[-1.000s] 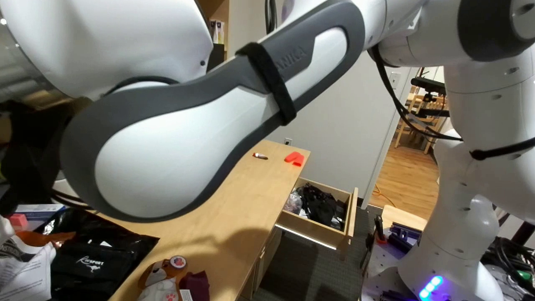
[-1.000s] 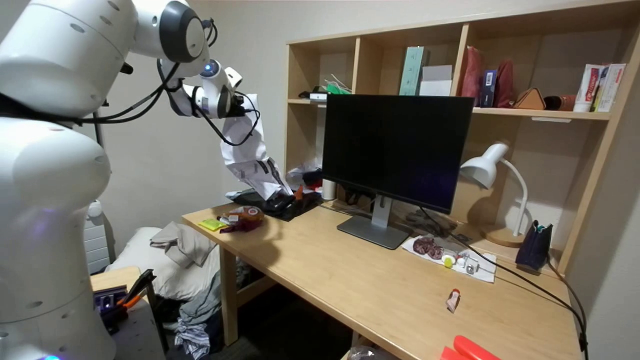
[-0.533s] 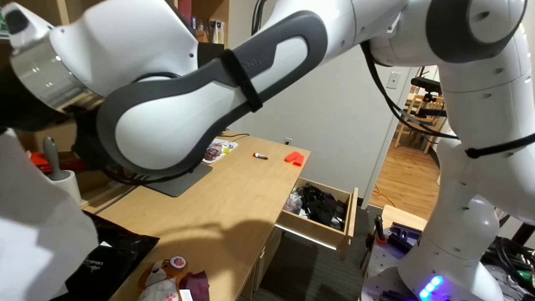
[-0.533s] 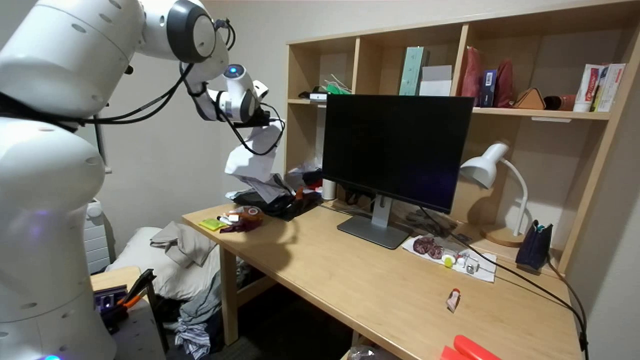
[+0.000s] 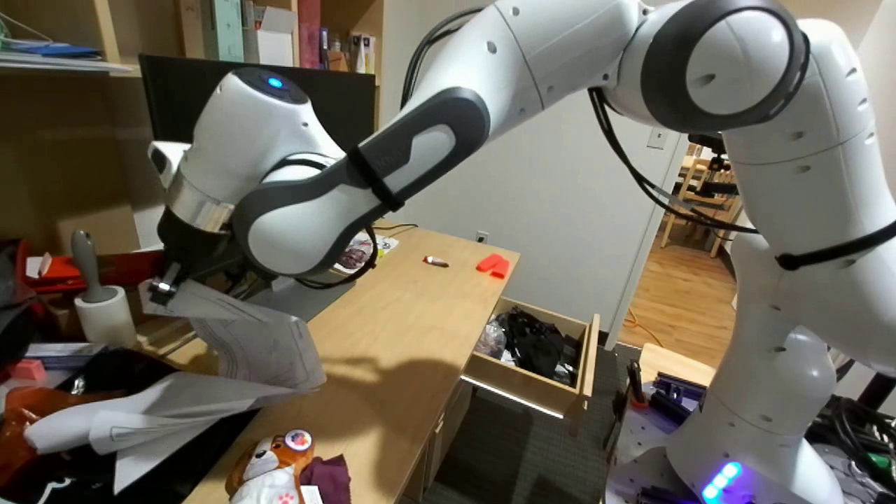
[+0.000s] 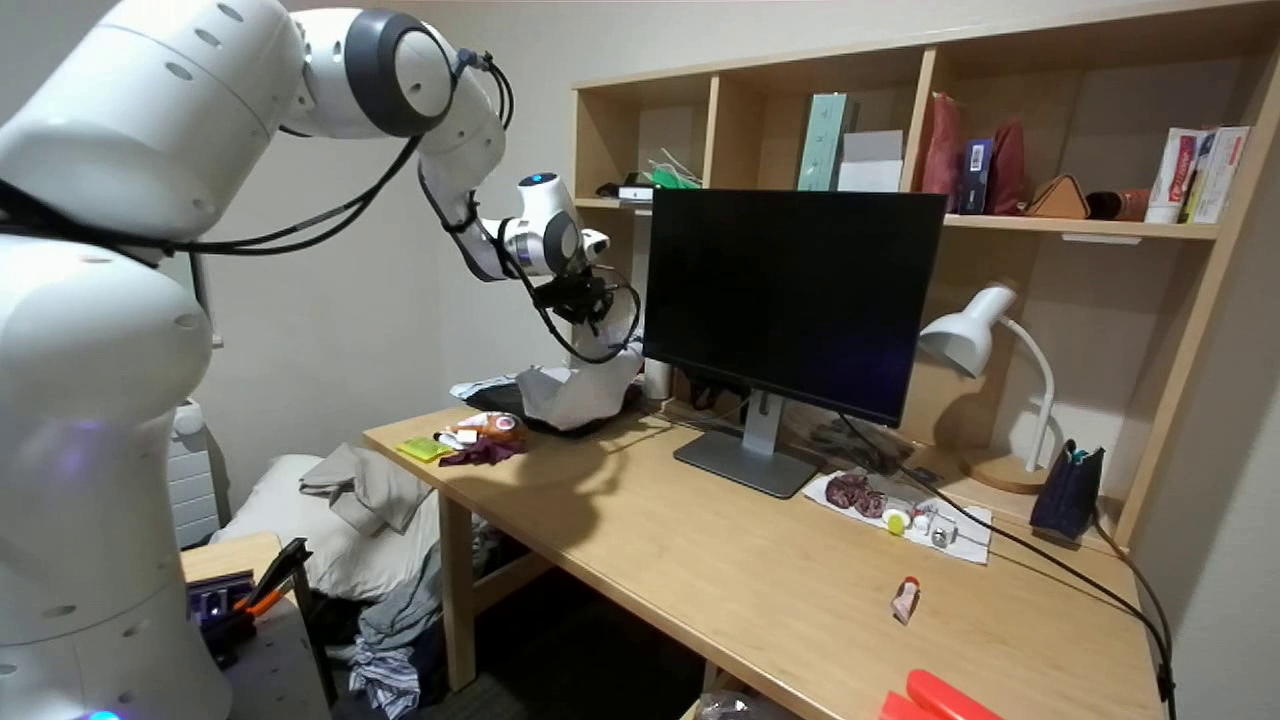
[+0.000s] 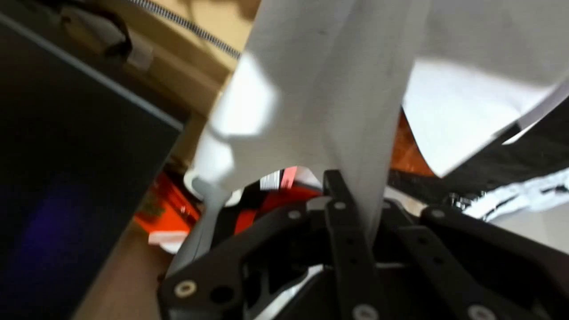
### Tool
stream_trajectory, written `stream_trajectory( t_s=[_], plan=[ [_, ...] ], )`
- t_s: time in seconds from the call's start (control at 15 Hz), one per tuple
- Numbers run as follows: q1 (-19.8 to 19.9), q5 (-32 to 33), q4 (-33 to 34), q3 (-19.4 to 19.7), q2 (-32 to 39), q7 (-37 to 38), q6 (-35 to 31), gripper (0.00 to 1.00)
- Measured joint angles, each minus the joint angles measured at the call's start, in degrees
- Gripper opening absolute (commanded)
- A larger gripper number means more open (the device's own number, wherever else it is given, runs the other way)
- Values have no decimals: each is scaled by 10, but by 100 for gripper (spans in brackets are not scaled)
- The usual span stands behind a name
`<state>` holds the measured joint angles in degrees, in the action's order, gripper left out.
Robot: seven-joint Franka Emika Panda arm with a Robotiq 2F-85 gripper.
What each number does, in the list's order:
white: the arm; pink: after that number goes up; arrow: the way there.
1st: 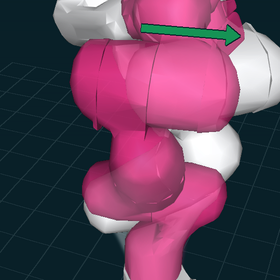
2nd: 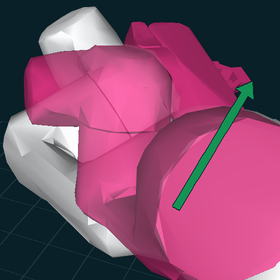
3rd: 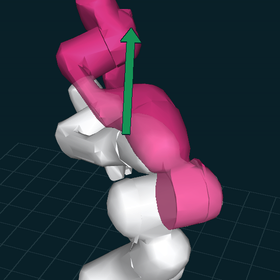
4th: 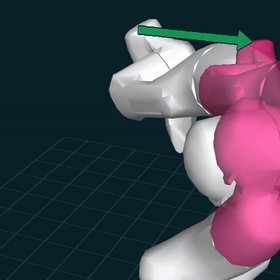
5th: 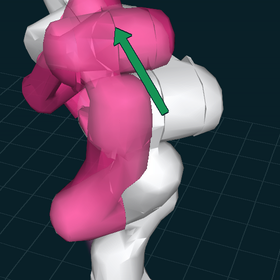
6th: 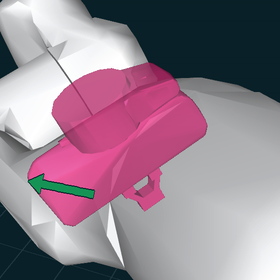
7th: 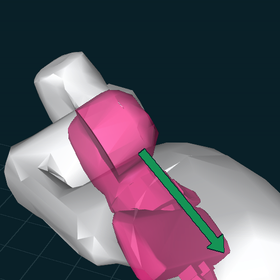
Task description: Move the purple cloth to the left side of the desk then move the papers to the left side as well
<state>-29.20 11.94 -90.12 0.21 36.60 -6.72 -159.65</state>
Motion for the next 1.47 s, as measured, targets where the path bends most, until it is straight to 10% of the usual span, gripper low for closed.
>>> stream_trajectory(
  t_s=[0.47,1.07,1.47],
  plan=[
    [5,5,13,-69,53,-2,133,6],
    [-2,5,0,-142,48,-3,152,6],
    [-3,-2,-66,-167,-22,5,171,56]
  ],
)
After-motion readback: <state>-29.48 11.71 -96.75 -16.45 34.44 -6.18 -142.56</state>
